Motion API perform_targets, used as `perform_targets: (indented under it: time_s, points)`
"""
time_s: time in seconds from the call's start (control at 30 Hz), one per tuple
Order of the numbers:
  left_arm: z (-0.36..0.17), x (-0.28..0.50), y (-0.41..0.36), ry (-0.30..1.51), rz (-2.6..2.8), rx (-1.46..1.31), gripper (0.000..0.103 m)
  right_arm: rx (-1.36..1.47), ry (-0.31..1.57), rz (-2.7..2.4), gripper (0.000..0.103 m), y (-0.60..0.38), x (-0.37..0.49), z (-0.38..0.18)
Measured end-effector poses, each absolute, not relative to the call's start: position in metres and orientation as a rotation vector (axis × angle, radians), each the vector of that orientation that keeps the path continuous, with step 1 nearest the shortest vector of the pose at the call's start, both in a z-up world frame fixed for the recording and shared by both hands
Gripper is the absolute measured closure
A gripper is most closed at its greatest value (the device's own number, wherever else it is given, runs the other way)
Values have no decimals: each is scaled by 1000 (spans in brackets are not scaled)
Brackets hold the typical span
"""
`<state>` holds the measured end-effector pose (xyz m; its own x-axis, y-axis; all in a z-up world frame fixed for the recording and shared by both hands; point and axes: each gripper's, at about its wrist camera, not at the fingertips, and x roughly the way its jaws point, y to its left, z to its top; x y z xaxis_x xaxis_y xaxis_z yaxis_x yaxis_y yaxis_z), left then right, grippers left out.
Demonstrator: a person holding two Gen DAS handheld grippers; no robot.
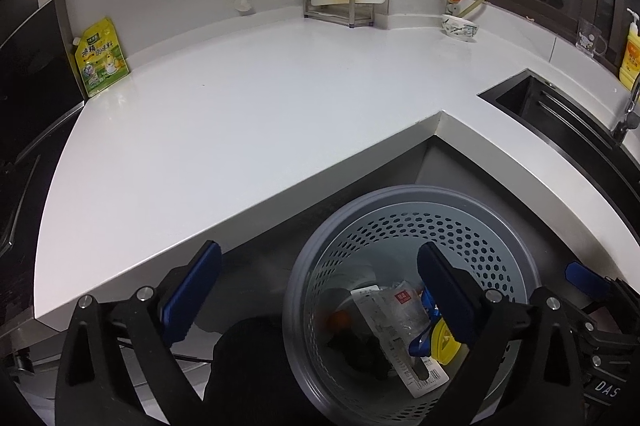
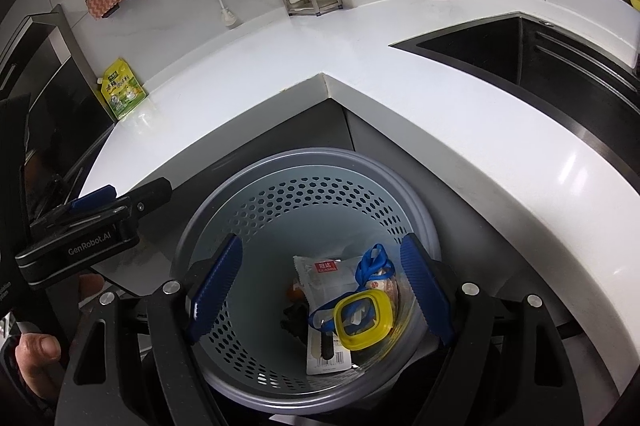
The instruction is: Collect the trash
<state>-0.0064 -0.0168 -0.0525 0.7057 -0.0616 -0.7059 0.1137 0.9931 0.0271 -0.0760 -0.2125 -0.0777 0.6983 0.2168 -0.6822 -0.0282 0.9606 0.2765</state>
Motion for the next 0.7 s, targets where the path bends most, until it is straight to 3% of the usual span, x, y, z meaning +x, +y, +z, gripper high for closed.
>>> perform_targets:
  time_s: [0.7]
  points:
    - [-55, -3, -12, 808, -77, 53, 7, 217, 785, 130, 25, -210, -78, -75]
